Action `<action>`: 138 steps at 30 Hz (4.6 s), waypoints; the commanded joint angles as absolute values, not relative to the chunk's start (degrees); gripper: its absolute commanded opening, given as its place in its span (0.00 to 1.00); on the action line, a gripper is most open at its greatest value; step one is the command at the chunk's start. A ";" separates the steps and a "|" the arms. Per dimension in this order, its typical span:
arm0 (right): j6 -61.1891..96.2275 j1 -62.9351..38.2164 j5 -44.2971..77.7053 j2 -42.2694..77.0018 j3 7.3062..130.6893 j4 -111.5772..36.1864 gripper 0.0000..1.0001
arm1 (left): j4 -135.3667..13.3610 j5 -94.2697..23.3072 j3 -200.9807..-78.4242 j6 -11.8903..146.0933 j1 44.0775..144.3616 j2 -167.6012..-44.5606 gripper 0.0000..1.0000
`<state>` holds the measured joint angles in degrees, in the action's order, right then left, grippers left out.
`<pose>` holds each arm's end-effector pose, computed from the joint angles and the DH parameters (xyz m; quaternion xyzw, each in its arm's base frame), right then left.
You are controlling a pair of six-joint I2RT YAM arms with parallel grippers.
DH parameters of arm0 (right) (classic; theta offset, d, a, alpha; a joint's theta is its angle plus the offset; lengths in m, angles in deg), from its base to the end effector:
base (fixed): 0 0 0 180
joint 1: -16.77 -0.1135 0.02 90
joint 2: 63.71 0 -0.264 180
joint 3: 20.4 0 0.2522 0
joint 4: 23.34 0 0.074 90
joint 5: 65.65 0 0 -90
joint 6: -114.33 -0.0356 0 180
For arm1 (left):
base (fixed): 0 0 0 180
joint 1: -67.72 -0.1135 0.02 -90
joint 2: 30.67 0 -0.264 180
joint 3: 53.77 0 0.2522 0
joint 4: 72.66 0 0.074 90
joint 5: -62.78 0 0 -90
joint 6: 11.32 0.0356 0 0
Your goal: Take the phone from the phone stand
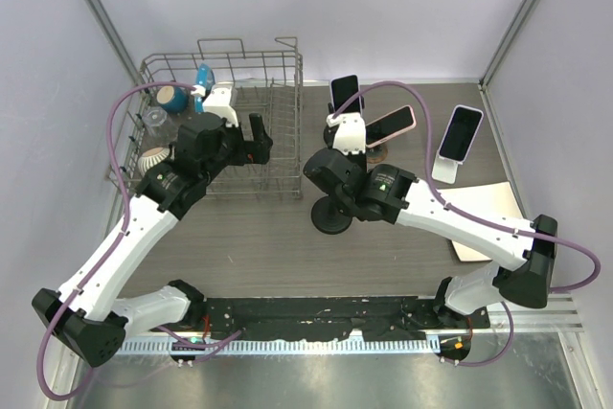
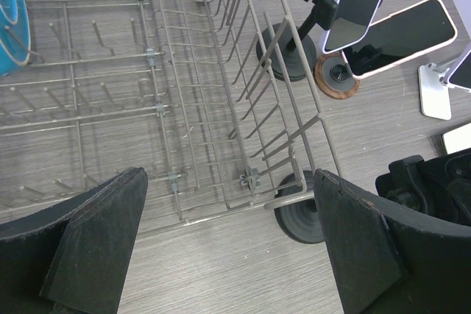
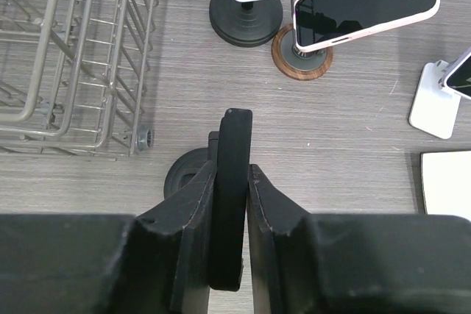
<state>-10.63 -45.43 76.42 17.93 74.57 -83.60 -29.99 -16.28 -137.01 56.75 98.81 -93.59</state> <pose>0.1613 0.2456 0.3628 -0.0402 0.8502 -0.0228 0.5244 0.2065 -0.1166 0.3947 0.0131 0.8286 -0.1765 0.5312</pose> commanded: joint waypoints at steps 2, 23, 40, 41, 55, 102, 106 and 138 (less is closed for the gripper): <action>-9.69 -45.99 76.91 15.92 73.09 -80.26 0.21 | -33.76 -16.40 -136.62 58.46 98.57 -91.50 1.00; 16.24 -44.84 58.45 2.47 58.58 -60.66 0.01 | -41.23 -29.78 -128.97 70.07 109.81 -86.66 1.00; 18.27 -43.97 51.77 1.15 61.04 -64.26 0.01 | -64.25 -25.99 -110.60 70.77 121.16 -87.45 0.93; 18.27 -44.05 51.68 1.06 61.04 -64.26 0.01 | -65.39 -26.42 -110.25 71.03 121.24 -88.24 0.92; 17.65 -44.05 51.24 -1.14 59.64 -64.61 0.01 | -78.58 -29.33 -107.96 70.77 122.04 -98.43 0.77; 20.38 -43.79 55.11 -4.92 42.85 -42.55 0.59 | -81.31 -25.55 -106.73 67.52 127.13 -98.79 0.00; 20.38 -43.61 55.37 -4.21 42.41 -42.72 0.53 | -81.40 -25.20 -106.56 67.61 127.13 -98.62 0.00; 14.14 -45.54 54.57 -5.71 42.14 -66.28 0.01 | -75.95 8.99 -109.54 55.22 127.13 -100.55 0.00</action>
